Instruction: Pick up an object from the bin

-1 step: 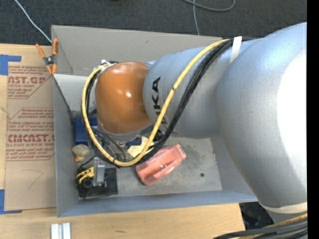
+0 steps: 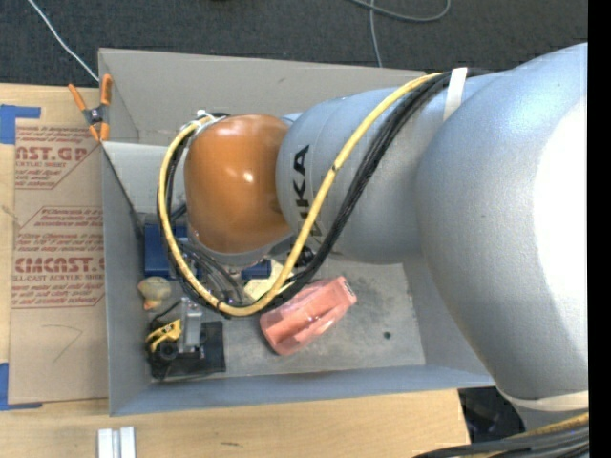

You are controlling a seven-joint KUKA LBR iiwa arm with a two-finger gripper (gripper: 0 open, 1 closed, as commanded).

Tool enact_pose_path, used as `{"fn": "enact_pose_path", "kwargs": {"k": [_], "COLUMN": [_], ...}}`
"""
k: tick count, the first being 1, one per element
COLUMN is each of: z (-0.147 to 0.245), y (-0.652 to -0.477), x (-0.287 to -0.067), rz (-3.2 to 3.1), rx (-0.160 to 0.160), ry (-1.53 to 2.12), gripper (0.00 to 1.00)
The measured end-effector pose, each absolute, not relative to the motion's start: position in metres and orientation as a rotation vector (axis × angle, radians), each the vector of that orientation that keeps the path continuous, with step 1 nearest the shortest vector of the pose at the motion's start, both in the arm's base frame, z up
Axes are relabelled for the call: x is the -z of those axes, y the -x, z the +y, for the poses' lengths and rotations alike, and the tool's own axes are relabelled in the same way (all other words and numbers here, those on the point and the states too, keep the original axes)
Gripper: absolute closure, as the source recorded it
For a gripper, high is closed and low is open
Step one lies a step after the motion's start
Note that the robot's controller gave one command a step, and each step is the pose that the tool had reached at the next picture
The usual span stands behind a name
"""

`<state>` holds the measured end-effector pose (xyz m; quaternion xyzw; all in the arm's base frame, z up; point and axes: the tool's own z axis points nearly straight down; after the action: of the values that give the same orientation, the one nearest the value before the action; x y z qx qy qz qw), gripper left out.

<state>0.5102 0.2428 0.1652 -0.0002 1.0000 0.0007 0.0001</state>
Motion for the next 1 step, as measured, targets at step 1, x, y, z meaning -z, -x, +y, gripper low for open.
{"fn": "enact_pose_path", "kwargs": {"k": [1], "z": [0.2157], "y": [-0.499], "x": [-0.068], "rz": [3.044], "rx": [-0.003], "ry": [0.799], "gripper": [0.0]}}
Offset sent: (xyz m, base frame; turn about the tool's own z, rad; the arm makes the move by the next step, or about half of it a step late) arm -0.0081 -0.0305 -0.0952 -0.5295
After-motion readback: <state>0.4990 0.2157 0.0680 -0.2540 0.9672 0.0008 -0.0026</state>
